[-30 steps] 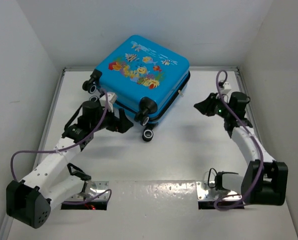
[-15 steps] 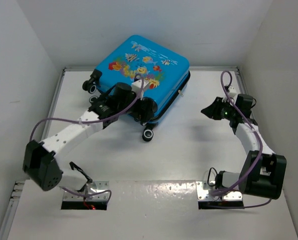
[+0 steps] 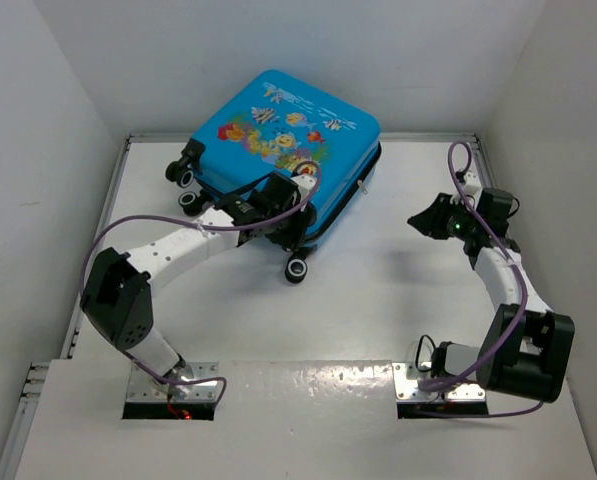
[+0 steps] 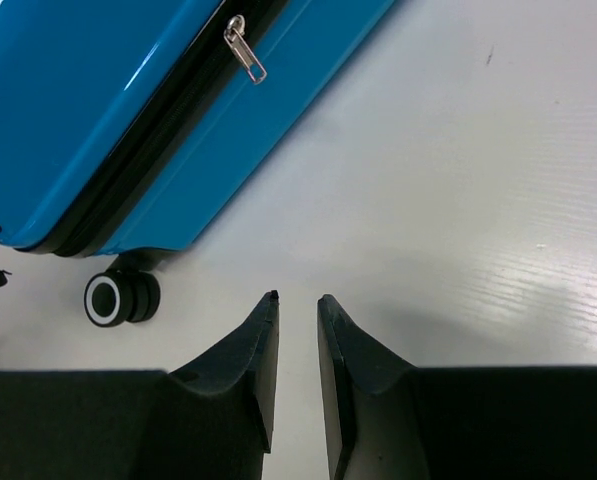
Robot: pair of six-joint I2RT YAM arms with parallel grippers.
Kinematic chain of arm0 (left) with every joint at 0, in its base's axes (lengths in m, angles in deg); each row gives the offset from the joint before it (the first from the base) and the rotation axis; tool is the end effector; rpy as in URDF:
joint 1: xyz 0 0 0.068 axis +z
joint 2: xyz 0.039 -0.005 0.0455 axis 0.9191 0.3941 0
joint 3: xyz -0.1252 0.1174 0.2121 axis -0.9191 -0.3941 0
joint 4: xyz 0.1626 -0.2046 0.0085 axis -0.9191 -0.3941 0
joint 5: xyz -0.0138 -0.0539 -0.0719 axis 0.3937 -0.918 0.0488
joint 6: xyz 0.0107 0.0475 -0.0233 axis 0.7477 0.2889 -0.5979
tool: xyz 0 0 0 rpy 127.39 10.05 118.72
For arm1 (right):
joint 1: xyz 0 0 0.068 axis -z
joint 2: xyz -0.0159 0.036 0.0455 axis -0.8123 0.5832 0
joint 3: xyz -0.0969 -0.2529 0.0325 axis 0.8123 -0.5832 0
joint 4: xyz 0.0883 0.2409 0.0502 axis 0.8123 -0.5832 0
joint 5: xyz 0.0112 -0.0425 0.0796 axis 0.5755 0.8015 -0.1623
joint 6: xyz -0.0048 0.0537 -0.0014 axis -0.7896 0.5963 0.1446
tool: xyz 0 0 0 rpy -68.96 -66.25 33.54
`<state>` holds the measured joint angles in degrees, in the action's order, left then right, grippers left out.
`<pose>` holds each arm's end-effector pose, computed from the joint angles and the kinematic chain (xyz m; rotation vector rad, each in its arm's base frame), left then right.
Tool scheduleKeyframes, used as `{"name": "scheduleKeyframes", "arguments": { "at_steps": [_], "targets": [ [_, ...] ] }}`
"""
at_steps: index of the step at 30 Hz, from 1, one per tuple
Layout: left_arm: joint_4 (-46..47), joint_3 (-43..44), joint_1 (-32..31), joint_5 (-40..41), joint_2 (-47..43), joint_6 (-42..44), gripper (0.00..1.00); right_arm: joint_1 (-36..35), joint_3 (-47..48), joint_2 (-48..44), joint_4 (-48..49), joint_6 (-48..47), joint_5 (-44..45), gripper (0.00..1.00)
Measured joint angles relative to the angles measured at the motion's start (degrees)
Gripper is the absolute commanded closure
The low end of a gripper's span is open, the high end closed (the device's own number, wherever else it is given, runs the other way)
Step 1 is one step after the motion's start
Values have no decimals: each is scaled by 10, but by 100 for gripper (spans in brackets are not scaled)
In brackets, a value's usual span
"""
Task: Pack the luggage
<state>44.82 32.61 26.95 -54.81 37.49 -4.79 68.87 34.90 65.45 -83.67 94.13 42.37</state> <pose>0.2685 -0.2254 0.2840 0.5629 2.3828 -0.4630 0.2610 -0.0445 0.2267 0.1816 2.0922 0.7582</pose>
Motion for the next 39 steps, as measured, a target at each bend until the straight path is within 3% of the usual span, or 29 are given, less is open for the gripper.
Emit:
{"name": "scheduleKeyframes", "arguments": {
  "at_steps": [5,7,13,20,29,35,39],
  "targets": [
    [3,-5,-12,18,-2,16,95,4,-1,-15,-8,-9,2,78],
    [19,-27,-17,20,-17,37,100,8,-3,-21,-12,-16,2,78],
    [49,-123,-37,19,-101,108,100,30,-3,-27,-17,-37,4,78],
    [-68,-193,-37,-26,-243,241,100,56,19,1,-28,-56,7,78],
    [-215,-226,78,-103,-354,496,100,65,46,47,0,-48,-19,78],
    [-260,-171,101,-169,-273,479,100,22,-61,-94,16,-32,-19,78],
    [-225,-150,110,-217,-230,410,100,-38,-119,-253,-23,-28,-13,69]
  ]
}}
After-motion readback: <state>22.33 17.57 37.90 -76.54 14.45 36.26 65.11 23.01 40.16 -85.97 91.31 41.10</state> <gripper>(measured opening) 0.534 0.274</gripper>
